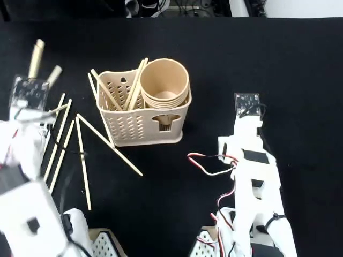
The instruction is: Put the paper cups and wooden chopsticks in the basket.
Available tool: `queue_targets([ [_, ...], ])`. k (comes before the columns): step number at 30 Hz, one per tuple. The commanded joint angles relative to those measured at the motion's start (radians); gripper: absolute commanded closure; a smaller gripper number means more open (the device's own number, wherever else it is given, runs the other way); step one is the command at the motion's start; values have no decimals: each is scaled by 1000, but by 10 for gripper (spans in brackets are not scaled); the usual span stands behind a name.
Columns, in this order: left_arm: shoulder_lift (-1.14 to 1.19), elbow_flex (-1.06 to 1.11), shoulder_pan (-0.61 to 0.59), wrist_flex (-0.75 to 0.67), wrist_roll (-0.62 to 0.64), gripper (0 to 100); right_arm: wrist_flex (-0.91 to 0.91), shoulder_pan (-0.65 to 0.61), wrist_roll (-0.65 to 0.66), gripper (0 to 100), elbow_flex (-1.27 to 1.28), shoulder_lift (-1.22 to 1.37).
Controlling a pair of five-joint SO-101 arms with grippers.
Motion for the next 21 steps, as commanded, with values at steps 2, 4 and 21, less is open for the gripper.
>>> queue_targets([
  [2, -293, 116, 15, -104, 86, 971, -12, -12, -5, 986, -5, -2],
  [4, -387, 163, 15, -118, 84, 971, -12, -12, -5, 986, -5, -2],
  [21, -626, 203, 114, -364, 499, 968, -12, -12, -5, 986, -5, -1],
])
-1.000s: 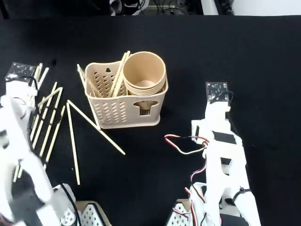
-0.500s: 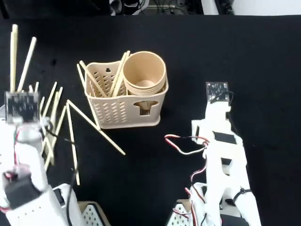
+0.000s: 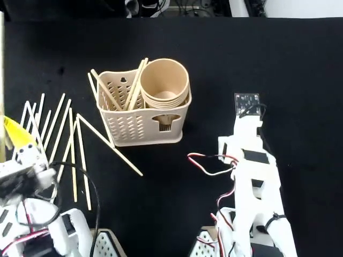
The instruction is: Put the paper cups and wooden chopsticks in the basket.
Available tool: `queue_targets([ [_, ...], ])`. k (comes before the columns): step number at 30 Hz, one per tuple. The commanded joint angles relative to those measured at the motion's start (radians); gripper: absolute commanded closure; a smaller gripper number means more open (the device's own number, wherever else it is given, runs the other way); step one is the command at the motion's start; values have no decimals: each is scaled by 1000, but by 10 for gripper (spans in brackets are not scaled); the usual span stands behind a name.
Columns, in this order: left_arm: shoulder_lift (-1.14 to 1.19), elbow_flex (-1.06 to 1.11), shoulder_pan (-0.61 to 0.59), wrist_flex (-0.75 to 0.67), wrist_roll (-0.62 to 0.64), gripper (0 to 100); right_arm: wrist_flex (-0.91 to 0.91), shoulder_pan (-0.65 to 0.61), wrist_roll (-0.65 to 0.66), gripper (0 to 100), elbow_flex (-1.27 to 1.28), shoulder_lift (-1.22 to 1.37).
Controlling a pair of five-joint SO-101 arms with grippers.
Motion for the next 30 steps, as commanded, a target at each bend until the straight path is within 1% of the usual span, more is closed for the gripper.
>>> queue_targets([
  [1, 31, -7, 127, -110, 109, 968, -12, -12, -5, 986, -5, -1],
  [5, 121, -16, 338, -196, 140, 970, -12, -12, -5, 986, -5, -1],
  [8, 218, -25, 467, -259, 160, 970, -12, -12, -5, 986, -5, -1],
  [14, 497, -81, 645, -339, 232, 968, -12, -12, -5, 986, -5, -2],
  [20, 706, -174, 702, -341, 367, 968, -15, -9, -5, 986, -5, -2],
  [25, 792, -156, 697, -344, 381, 967, -15, -11, -5, 986, -5, -2],
  [30, 819, -107, 702, -342, 381, 967, -15, -9, -5, 986, -5, -2],
])
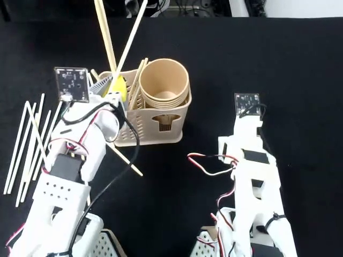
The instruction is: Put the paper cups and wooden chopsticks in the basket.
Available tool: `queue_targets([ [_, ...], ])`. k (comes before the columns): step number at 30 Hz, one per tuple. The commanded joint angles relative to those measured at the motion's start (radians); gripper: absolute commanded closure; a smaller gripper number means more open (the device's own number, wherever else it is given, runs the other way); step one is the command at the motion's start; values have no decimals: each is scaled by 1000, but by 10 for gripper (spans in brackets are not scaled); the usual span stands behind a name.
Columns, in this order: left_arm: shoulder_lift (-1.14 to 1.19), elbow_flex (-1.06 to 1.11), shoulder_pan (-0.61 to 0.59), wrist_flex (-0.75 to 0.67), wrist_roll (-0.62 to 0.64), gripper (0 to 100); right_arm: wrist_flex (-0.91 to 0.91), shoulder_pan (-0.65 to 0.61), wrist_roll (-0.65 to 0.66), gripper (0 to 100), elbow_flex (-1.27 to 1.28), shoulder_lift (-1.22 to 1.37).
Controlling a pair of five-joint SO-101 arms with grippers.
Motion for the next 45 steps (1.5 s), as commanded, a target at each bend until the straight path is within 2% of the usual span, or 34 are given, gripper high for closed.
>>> queue_targets([
  [1, 5, 13, 10, -18, 11, 967, -15, -9, -5, 986, -5, -2],
  [4, 6, 44, 5, -17, 6, 961, -15, -9, -5, 986, -5, -2],
  [10, 5, 102, 4, 5, 12, 808, -15, -8, -5, 986, -5, -2],
  [16, 5, 44, 4, 123, 8, 805, -15, -8, -5, 986, -5, -2],
  [26, 5, -31, 2, 227, 5, 806, -15, -8, -5, 986, -5, -2],
  [38, 11, -358, 4, 623, 5, 805, -15, -8, -5, 986, -5, -2],
  [45, 15, -390, 4, 651, -54, 805, -15, -6, -5, 986, -5, -4],
])
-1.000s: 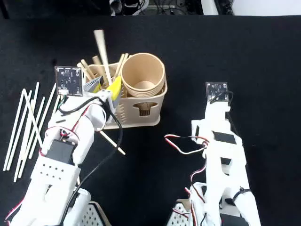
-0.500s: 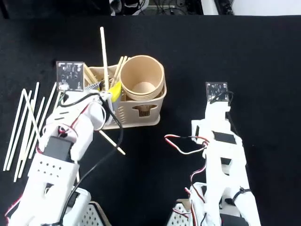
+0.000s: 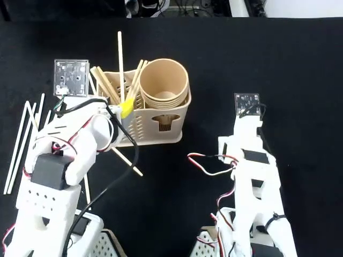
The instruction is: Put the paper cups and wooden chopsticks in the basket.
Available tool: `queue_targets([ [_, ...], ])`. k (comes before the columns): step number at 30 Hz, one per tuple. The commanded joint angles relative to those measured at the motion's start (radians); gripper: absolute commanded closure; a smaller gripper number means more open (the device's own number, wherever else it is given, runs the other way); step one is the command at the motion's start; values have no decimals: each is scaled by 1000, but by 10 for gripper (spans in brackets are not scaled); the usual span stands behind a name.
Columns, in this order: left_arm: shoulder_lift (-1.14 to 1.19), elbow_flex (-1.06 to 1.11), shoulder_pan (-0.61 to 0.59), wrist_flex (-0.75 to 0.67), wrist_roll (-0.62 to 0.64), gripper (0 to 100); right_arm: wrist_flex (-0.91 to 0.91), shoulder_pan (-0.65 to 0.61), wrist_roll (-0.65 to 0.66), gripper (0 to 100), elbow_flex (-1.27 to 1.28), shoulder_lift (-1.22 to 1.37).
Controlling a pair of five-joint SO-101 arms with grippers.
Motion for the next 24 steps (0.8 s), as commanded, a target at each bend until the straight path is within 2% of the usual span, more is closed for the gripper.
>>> queue_targets([
  [1, 2, -58, -2, 3, -35, 805, -15, -6, -5, 986, -5, -4],
  [5, 17, -44, -2, -14, -31, 809, -14, -6, -5, 986, -5, -4],
  [10, 184, -31, -2, -78, 14, 810, -14, -6, -5, 986, -5, -4],
  [14, 259, -81, -2, -75, 0, 927, -14, -6, -5, 986, -5, -4],
  [16, 247, -91, -2, -75, -14, 977, -14, -6, -5, 986, -7, -4],
  [24, 61, -94, 4, -83, -15, 971, -14, -6, -5, 986, -7, -4],
])
